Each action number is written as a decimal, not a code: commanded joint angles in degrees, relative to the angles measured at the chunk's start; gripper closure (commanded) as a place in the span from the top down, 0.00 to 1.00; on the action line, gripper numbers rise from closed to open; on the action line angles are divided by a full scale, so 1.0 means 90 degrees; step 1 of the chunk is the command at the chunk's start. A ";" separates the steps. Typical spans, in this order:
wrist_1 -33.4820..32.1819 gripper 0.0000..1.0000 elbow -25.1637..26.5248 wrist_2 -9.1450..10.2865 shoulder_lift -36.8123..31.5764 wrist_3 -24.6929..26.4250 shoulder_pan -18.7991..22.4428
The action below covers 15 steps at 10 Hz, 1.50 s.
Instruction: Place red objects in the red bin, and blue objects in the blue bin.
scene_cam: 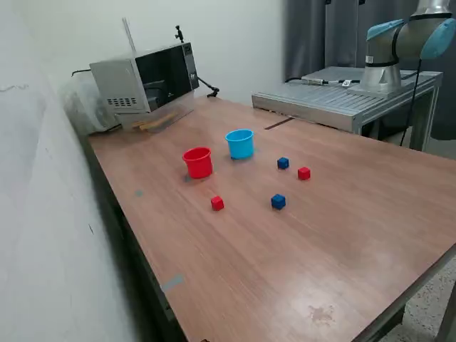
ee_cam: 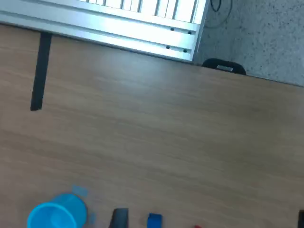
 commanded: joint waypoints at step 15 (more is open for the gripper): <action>-0.0830 1.00 0.0020 0.0760 0.0010 0.0762 0.0098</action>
